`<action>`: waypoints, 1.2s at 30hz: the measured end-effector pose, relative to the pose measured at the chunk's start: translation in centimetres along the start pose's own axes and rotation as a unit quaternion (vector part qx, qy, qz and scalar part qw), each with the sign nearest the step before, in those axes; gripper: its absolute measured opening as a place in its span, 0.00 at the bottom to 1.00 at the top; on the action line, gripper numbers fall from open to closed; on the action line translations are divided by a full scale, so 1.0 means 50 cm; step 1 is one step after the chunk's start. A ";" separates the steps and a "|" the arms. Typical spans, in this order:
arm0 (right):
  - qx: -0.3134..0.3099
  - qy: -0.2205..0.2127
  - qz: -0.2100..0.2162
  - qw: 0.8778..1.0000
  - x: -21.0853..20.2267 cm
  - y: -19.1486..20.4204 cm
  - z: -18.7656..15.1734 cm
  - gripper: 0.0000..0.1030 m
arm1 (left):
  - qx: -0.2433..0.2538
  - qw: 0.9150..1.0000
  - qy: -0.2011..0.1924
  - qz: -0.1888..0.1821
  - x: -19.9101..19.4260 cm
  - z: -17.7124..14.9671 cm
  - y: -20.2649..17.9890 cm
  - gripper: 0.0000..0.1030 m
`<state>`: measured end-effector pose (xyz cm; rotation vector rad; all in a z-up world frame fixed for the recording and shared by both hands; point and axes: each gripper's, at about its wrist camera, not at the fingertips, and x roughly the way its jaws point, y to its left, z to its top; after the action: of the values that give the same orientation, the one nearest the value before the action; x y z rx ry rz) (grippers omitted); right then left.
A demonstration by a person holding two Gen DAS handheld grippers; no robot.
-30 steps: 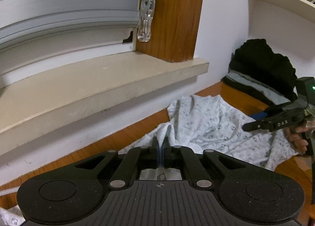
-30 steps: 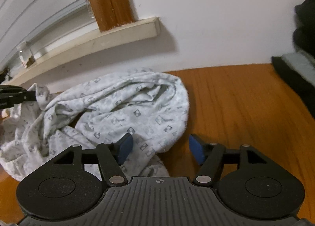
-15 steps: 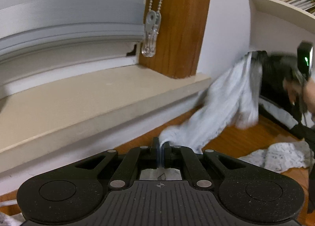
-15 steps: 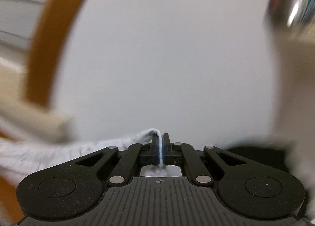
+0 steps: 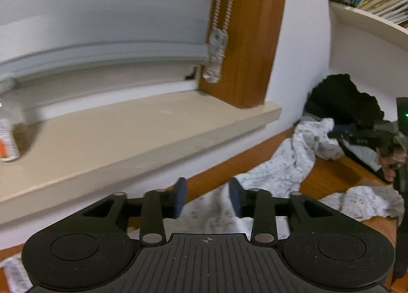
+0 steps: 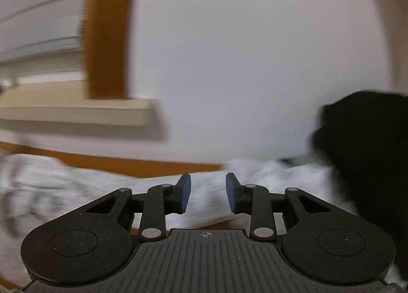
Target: Fold clothes
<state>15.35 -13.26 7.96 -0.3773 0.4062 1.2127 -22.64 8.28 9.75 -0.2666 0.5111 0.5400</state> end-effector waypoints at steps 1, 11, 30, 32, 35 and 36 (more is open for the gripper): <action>-0.002 0.003 0.025 1.000 -0.001 0.019 0.001 0.30 | -0.003 1.000 -0.002 0.006 -0.015 -0.003 0.009 0.43; -0.077 0.015 0.205 0.976 0.018 0.337 0.032 0.25 | -0.045 0.995 -0.004 0.090 -0.166 -0.062 0.130 0.43; -0.214 0.047 0.302 0.928 -0.085 0.685 0.030 0.30 | -0.097 0.990 0.004 0.105 -0.318 -0.258 0.143 0.17; -0.210 0.050 0.307 0.927 -0.095 0.682 0.022 0.37 | -0.093 0.991 0.011 0.100 -0.307 -0.264 0.129 0.17; -0.223 0.050 0.315 0.921 -0.118 0.686 0.015 0.39 | -0.083 0.992 0.016 0.093 -0.286 -0.263 0.112 0.17; -0.229 0.051 0.313 0.921 -0.121 0.692 0.010 0.40 | -0.081 0.992 0.014 0.091 -0.281 -0.261 0.107 0.17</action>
<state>-19.25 -7.36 9.21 -0.7511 0.3371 1.9308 -41.05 1.98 5.59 -0.3848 0.5231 0.7575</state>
